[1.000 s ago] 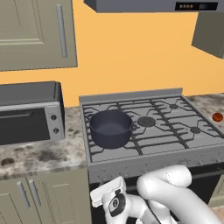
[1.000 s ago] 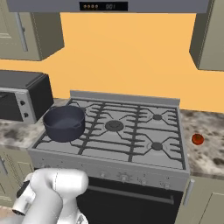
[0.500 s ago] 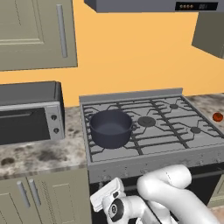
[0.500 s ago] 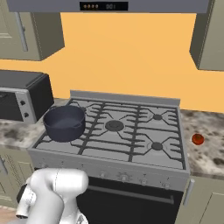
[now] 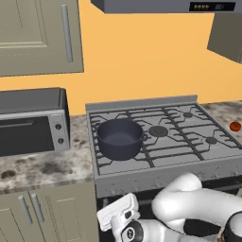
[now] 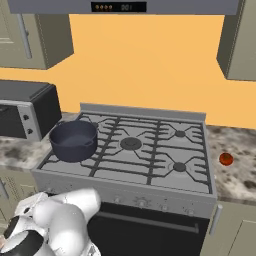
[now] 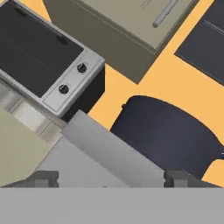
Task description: Turn on the burner for the pot on the stove. Wait thirty seconds for the pot to heat up. Then add the tomato to the pot.
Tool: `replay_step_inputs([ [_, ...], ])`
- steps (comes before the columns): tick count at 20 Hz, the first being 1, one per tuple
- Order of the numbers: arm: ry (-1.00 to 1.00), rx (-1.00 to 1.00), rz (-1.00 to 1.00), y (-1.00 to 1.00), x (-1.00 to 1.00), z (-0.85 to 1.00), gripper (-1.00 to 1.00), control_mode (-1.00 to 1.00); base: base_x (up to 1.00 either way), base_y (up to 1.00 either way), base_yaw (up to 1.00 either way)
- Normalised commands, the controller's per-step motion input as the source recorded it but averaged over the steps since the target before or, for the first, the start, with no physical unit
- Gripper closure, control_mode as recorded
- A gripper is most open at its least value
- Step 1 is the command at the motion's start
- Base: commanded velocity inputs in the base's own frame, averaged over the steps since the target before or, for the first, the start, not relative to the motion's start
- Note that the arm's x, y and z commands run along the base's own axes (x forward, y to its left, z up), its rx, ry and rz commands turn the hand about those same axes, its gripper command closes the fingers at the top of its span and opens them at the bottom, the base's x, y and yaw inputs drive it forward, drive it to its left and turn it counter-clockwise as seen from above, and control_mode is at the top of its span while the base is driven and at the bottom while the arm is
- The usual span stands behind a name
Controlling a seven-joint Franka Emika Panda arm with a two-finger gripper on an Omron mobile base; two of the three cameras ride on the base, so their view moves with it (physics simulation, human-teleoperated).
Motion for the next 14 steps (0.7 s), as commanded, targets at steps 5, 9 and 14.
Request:
replay_step_inputs([
  [5, 0.0, 0.0, -0.29, 0.0, -0.98, 1.0, -1.0, -1.0, 0.0, 0.0, 0.0],
  [9, 0.2, 0.0, -0.33, 0.04, -0.67, 1.0, -1.0, -1.0, 0.0, 0.0, 0.0],
  [14, 0.37, -0.02, -0.41, 0.12, -0.35, 1.0, -1.0, -1.0, 0.0, 0.0, 0.0],
])
